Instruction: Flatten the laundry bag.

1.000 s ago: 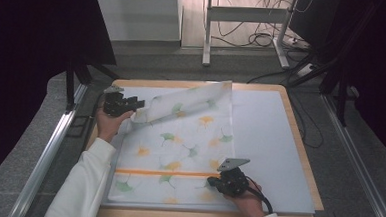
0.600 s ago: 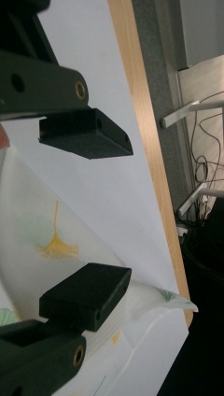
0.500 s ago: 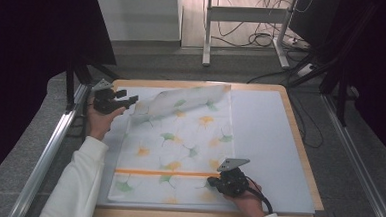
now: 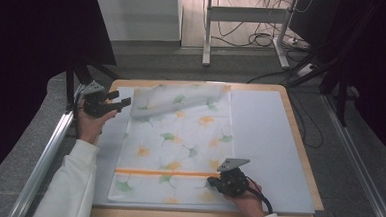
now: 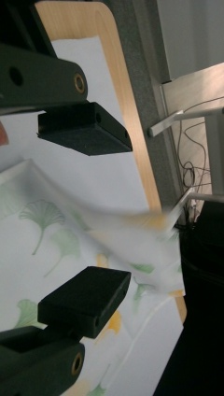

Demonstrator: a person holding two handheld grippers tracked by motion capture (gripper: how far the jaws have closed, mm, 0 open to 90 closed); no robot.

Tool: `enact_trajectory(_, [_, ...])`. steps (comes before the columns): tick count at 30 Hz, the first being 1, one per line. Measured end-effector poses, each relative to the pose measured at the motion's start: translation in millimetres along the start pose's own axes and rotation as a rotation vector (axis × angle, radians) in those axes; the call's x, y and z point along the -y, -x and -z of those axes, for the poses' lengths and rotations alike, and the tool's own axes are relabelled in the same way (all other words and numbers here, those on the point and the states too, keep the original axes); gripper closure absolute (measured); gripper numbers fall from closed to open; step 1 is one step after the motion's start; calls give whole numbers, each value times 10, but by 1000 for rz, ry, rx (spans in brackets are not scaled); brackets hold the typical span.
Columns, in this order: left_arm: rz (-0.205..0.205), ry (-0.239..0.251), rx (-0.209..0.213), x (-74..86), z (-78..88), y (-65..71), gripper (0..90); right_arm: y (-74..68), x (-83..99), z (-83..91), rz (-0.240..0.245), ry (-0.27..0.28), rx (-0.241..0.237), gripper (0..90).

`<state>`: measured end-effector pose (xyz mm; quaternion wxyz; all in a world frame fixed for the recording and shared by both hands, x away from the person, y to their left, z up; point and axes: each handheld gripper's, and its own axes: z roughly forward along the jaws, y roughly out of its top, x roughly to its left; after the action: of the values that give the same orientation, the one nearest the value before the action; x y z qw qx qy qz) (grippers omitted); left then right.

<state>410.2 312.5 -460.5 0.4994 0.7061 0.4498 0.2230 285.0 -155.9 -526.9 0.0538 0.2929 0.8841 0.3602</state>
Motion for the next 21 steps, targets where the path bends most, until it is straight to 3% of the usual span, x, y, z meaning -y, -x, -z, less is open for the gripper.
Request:
enact_trajectory(10, [-22, -45, 28, 124, 48, 117, 331, -5, -3, 1, 7, -3, 4, 888])
enact_trajectory(13, [-43, -68, 47, 168, 20, 214, 331, -7, -2, 0, 6, -2, 5, 887])
enact_trajectory(15, [-79, -101, 56, 212, -15, 338, 329, -7, 0, 1, 6, -1, 5, 888])
enact_trajectory(21, [-103, -138, 98, 294, -56, 567, 328, -12, 1, 3, 5, -1, 8, 887])
